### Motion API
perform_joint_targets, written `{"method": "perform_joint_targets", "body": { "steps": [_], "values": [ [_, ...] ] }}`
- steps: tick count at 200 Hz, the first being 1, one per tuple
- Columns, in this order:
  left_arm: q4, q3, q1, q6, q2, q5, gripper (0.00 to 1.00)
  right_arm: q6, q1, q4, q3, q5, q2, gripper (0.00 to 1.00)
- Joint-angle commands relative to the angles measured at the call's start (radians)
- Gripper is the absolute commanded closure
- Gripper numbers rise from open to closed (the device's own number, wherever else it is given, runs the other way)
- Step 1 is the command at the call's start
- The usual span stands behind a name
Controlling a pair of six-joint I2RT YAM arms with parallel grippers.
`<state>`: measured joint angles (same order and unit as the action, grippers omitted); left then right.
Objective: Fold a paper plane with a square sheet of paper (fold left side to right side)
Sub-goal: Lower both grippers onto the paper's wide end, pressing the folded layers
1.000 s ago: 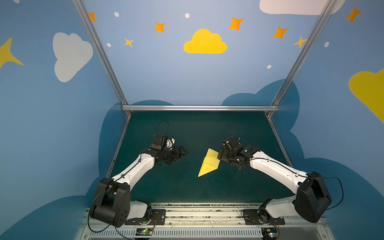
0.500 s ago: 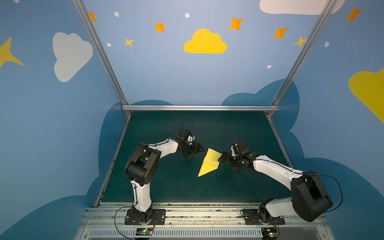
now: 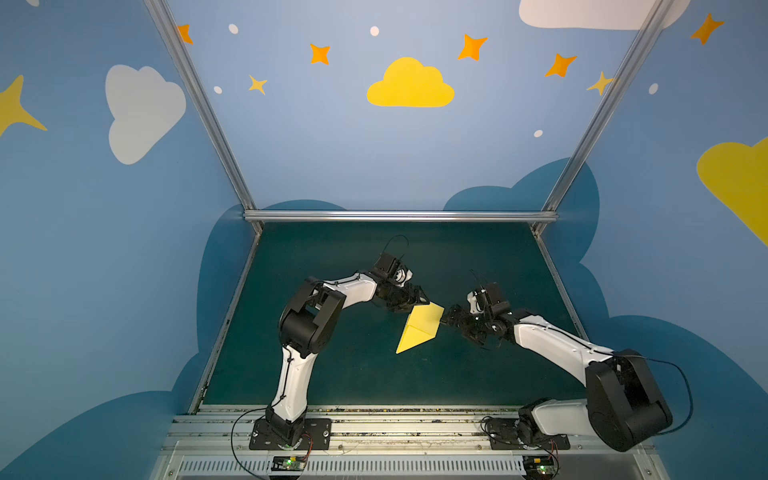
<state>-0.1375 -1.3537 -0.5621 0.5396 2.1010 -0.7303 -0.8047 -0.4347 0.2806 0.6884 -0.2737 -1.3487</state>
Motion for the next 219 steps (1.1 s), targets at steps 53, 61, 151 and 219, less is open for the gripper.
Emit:
{"method": "perform_joint_targets", "body": {
  "steps": [53, 61, 151, 219],
  "values": [
    [-0.068, 0.047, -0.015, -0.007, -0.087, 0.075, 0.15, 0.0, 0.008, -0.043, -0.062, -0.053, 0.024, 0.11],
    [-0.073, 0.057, -0.005, -0.01, -0.121, 0.109, 0.14, -0.002, 0.007, -0.043, -0.06, -0.056, 0.025, 0.11],
    [-0.188, 0.251, -0.019, -0.094, -0.397, 0.104, 0.56, -0.035, 0.007, -0.095, -0.112, -0.09, 0.04, 0.11],
    [-0.101, 0.34, -0.105, -0.07, -0.384, 0.076, 0.85, -0.083, 0.004, -0.172, -0.145, -0.12, 0.008, 0.12]
  ]
}}
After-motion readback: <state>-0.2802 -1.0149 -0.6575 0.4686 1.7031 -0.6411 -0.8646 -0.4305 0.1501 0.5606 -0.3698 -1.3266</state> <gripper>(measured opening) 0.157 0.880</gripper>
